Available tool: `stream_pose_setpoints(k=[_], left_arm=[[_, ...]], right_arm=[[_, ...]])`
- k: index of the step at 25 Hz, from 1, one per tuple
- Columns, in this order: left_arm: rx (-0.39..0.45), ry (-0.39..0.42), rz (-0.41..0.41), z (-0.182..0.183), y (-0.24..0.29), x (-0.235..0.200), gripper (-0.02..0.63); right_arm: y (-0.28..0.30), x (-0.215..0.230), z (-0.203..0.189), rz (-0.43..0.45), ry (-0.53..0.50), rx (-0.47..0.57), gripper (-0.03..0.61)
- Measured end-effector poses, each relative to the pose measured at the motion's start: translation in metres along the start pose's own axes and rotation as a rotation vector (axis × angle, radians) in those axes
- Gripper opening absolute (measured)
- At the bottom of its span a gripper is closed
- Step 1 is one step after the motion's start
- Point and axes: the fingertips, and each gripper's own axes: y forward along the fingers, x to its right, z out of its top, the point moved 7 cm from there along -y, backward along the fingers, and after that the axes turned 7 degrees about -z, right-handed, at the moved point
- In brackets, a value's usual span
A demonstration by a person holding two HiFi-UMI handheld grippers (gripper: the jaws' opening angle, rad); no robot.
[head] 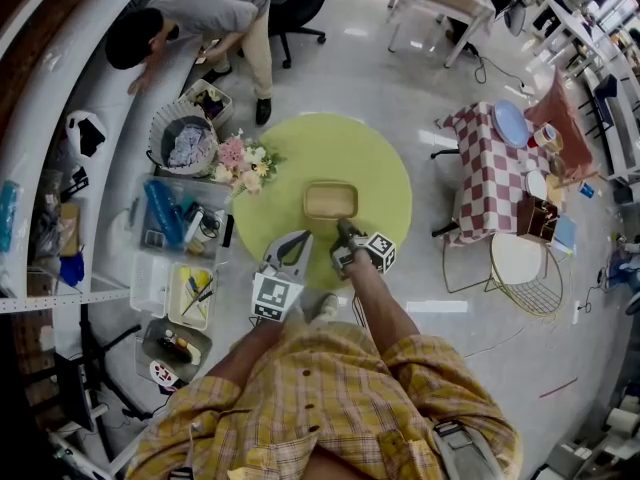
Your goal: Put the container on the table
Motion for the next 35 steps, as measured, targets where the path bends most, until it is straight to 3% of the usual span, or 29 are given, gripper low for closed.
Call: stream_pose_setpoints(k=[12,16,28,35], left_arm=[[0.011,0.011,-0.018,0.002,-0.004,0.010,0.006],[0.017,0.013,-0.023,0.003,-0.008,0.014,0.006],[0.033,0.027,-0.050,0.010,-0.009,0.030,0.006],[0.040,0.025,-0.050,0.011,-0.011,0.034,0.006]], right_arm=[[-0.020,-0.004,-0.002,0.055,-0.011,0.023,0.081],[-0.032,-0.007,-0.007,0.061,-0.038,0.021,0.005],[-0.067,-0.037,-0.015,0.147,-0.178,0.018,-0.002],[-0.081,-0.054,-0.019,0.186,-0.313,0.017,-0.002]])
